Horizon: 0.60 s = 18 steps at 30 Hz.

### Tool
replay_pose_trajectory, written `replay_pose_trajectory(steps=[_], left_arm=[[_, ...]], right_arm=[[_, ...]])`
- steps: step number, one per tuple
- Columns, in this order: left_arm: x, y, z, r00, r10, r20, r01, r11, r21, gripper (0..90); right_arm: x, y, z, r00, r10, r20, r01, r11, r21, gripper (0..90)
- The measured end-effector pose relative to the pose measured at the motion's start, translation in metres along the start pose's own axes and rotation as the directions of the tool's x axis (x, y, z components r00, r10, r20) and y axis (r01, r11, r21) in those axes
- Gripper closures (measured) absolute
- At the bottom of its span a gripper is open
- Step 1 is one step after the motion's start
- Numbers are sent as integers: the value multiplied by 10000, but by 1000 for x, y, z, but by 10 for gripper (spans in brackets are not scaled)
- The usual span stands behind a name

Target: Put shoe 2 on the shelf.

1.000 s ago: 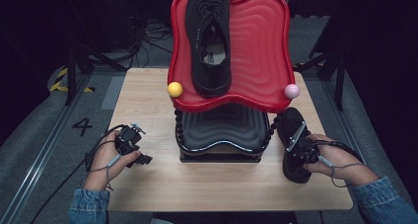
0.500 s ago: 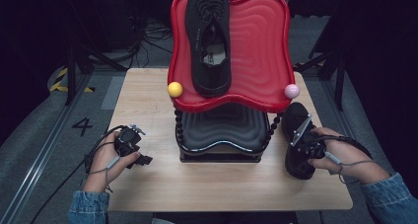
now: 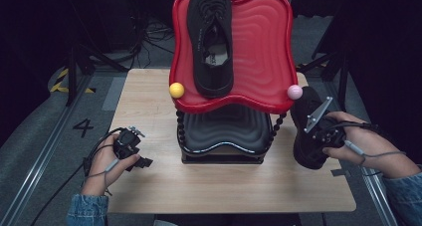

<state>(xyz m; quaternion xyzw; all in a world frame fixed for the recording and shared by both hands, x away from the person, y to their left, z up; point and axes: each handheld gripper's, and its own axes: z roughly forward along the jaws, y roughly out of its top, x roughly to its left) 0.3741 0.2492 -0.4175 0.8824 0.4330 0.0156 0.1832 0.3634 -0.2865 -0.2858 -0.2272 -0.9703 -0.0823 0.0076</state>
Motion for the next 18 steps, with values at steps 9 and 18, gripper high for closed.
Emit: replay_pose_trajectory(steps=[9, 18], left_arm=[[0, 0, 1, 9999, -25, 126, 25, 10000, 35, 286], [-1, 1, 4, 9998, 9, 220, -12, 9999, 150, 282]], right_arm=[[6, 5, -36, 9994, -105, 338, 109, 9999, -118, 828], [12, 10, -64, 9986, -171, 507, 186, 9994, -279, 828]])
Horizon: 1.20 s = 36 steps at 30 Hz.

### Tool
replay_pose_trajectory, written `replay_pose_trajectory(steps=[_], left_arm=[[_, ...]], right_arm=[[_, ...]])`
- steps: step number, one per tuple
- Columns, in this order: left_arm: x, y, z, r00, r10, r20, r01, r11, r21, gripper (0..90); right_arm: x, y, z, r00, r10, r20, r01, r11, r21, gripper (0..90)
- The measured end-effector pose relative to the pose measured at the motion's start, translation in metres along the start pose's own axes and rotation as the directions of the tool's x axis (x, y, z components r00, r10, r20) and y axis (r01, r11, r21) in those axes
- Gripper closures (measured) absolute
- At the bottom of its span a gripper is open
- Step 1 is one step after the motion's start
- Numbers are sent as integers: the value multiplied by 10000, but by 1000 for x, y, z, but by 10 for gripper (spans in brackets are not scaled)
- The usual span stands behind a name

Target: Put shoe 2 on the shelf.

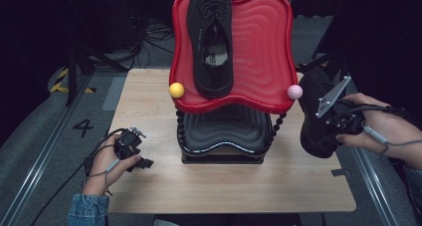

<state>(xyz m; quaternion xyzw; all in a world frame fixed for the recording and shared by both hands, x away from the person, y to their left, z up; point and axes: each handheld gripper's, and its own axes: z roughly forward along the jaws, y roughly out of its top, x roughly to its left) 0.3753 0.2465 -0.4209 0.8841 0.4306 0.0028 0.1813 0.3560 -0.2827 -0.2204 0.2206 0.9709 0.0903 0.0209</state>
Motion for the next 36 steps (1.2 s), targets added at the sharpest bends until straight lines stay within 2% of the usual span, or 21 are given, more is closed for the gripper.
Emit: replay_pose_trajectory(steps=[1, 2, 4, 17, 20, 26, 33, 35, 36], left_arm=[[0, 0, 0, 10000, 7, 37, -7, 10000, 60, 281], [0, 0, 0, 9999, 70, -134, -69, 10000, 53, 278], [-1, 0, 1, 10000, 14, 55, -14, 9999, 102, 276], [-3, -3, 1, 9999, 70, -113, -69, 9999, 90, 276], [-3, -4, 2, 10000, 1, 34, -2, 9999, 121, 275], [-4, -4, 4, 9999, 105, -26, -105, 9997, 230, 275], [-4, -4, 3, 9999, 49, 118, -50, 9999, 115, 270], [-3, -3, 3, 9999, 117, -30, -116, 9998, 176, 269], [-3, -3, 4, 9999, 89, 120, -91, 9998, 174, 270]], right_arm=[[0, 0, -3, 10000, -15, 19, 15, 10000, -6, 828], [0, 1, -6, 10000, 4, 0, -4, 10000, -70, 828], [1, 3, -12, 10000, -27, 11, 27, 9999, -150, 828], [1, 13, -53, 9988, -106, 487, 122, 9994, -321, 827], [1, 14, -59, 9985, -90, 541, 102, 9997, -224, 826], [1, 17, -75, 9974, -104, 712, 119, 9997, -199, 827], [1, 23, -87, 9974, -78, 716, 96, 9996, -248, 828], [1, 27, -90, 9970, -132, 761, 150, 9996, -225, 828], [2, 29, -92, 9969, -117, 777, 131, 9997, -183, 828]])
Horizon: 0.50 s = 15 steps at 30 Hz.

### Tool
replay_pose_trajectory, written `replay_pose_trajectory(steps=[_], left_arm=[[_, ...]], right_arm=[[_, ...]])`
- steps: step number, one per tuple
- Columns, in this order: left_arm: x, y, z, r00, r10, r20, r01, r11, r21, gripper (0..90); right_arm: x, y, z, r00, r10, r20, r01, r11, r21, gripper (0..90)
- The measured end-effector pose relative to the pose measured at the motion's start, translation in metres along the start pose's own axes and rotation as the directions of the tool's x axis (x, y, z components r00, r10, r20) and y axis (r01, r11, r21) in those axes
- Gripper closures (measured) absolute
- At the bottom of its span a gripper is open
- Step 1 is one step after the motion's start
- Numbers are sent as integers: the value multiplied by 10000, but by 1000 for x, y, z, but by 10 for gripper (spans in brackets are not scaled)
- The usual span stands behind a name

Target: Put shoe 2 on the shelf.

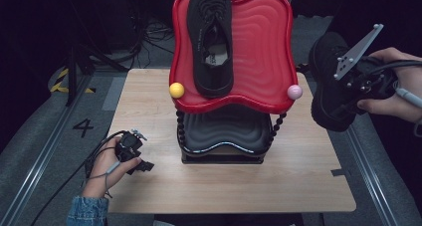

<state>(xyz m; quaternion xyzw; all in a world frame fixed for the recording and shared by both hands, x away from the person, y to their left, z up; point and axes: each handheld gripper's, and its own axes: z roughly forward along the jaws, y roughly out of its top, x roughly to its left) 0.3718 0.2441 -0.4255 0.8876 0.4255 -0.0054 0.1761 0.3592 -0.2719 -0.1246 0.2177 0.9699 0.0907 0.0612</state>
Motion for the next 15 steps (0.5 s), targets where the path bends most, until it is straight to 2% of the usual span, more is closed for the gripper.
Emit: replay_pose_trajectory(steps=[2, 4, 6, 7, 9, 10, 11, 15], left_arm=[[0, 1, 1, 10000, -42, -44, 42, 10000, 50, 270], [2, 3, 2, 9999, 60, 146, -61, 10000, 62, 270], [3, 4, 1, 10000, -23, 68, 22, 10000, 46, 270], [4, 4, 1, 9999, 100, -9, -100, 9999, -15, 270], [6, 4, 1, 9998, 104, 152, -104, 9999, -17, 270], [7, 4, 1, 9999, 112, 87, -111, 9999, -42, 270], [8, 4, 1, 9997, 83, 218, -82, 9999, -67, 270], [11, 5, 1, 9997, 125, 186, -123, 9999, -120, 273]], right_arm=[[1, 3, -4, 10000, -30, 67, 30, 10000, 48, 828], [2, 8, -9, 9999, -32, 143, 31, 10000, 73, 828], [3, 13, -14, 9997, -61, 245, 58, 9999, 119, 829], [4, 16, -17, 9994, -115, 320, 110, 9998, 150, 829], [5, 21, -22, 9991, -154, 383, 147, 9997, 183, 830], [6, 25, -25, 9989, -178, 442, 170, 9997, 191, 831], [7, 28, -28, 9988, -179, 465, 170, 9997, 192, 831], [9, 39, -38, 9989, -203, 428, 200, 9998, 79, 833]])
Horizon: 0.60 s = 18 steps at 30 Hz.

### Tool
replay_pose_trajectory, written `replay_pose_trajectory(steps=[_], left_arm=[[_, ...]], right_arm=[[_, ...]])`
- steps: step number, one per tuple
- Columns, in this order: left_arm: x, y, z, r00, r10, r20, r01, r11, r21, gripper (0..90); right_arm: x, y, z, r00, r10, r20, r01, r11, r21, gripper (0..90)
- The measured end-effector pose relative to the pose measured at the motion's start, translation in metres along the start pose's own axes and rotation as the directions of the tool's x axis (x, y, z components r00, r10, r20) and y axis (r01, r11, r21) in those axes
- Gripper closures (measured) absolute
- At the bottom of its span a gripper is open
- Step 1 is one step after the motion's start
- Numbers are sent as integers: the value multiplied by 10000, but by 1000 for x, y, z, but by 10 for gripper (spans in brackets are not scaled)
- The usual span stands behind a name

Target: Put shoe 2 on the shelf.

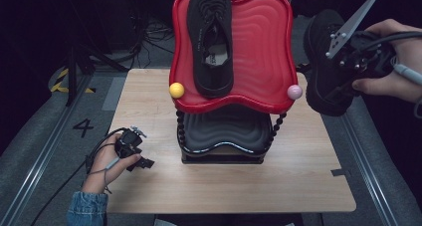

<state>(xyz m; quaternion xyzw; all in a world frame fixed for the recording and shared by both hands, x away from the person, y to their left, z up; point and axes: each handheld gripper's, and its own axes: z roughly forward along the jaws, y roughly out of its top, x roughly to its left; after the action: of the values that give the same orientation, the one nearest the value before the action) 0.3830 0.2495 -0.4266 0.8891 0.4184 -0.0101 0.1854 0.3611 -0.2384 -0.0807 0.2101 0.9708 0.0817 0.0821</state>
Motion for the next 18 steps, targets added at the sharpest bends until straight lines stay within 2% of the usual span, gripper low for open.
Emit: replay_pose_trajectory(steps=[4, 9, 13, 18], left_arm=[[3, -1, -1, 9999, -74, -111, 75, 9999, 82, 273], [11, -4, 0, 9992, -382, -153, 384, 9991, 192, 273], [12, -5, 1, 9992, -398, 25, 398, 9990, 211, 273], [14, -6, 1, 9989, -437, 159, 435, 9989, 156, 273]], right_arm=[[0, 7, -6, 10000, -27, -14, 27, 9999, -98, 835], [3, 20, -14, 9994, -80, 336, 71, 9997, 245, 840], [4, 23, -24, 9996, -44, 290, 38, 9998, 214, 840], [9, 28, -36, 9980, -118, 618, 110, 9998, 138, 840]])
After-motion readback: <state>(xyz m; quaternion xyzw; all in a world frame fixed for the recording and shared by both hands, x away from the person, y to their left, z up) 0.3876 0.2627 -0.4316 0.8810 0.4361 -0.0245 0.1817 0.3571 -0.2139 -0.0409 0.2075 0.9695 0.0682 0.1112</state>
